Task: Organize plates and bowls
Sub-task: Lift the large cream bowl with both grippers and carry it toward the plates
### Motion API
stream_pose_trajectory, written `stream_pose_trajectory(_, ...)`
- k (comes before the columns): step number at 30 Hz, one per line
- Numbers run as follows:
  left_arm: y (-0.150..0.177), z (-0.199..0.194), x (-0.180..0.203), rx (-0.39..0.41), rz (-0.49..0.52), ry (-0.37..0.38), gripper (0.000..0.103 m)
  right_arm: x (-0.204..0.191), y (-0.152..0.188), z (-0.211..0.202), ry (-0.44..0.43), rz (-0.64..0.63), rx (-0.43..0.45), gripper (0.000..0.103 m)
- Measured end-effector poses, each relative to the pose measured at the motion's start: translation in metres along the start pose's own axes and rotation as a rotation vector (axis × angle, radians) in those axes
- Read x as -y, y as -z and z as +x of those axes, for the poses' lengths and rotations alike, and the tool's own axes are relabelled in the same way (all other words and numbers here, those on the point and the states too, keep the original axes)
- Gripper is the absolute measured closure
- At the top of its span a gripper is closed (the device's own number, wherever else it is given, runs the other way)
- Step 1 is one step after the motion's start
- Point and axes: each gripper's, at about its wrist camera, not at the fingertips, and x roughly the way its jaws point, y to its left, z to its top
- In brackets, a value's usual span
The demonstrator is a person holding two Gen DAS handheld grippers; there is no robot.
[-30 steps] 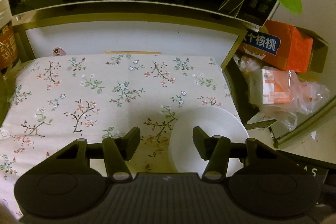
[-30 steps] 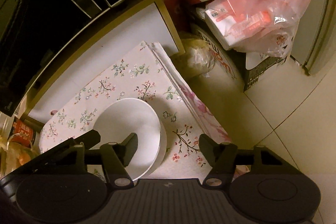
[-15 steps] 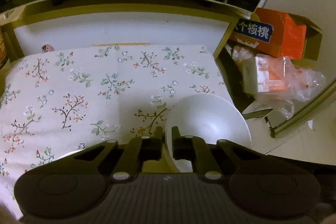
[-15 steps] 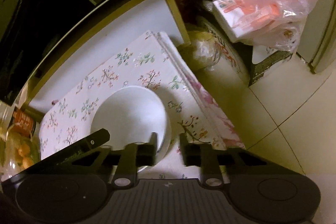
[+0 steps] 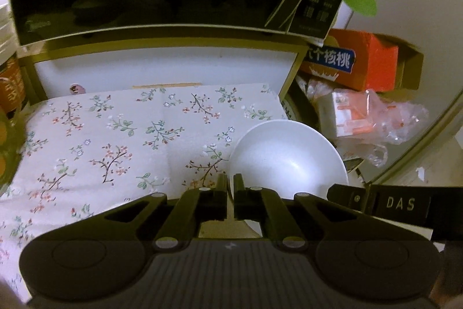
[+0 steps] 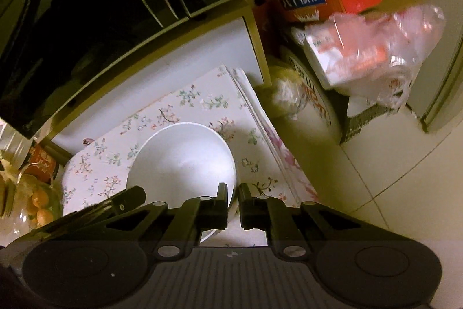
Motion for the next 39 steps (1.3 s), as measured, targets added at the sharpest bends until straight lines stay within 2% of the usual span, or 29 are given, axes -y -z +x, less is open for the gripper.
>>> stream_pose_trajectory(10, 0.015, -0.069, -0.002, 0.065, -0.063, -0.029, 0.100, -0.025, 0.011, -0.053, -0.038, -0.131, 0.046, 0.096)
stream_pose_trajectory(19, 0.047, -0.128, 0.005, 0.096, -0.047, -0.109, 0.100, -0.050, 0.055, -0.109, -0.038, -0.301, 0.092, 0.094)
stream_pose_trajectory(31, 0.093, -0.161, -0.014, 0.033, -0.130, -0.092, 0.098, -0.054, 0.092, -0.144, -0.129, -0.338, 0.060, 0.094)
stream_pose_trajectory(39, 0.125, -0.159, -0.019, -0.030, -0.130, -0.099, 0.098, -0.053, 0.127, -0.142, -0.131, -0.393, -0.010, 0.092)
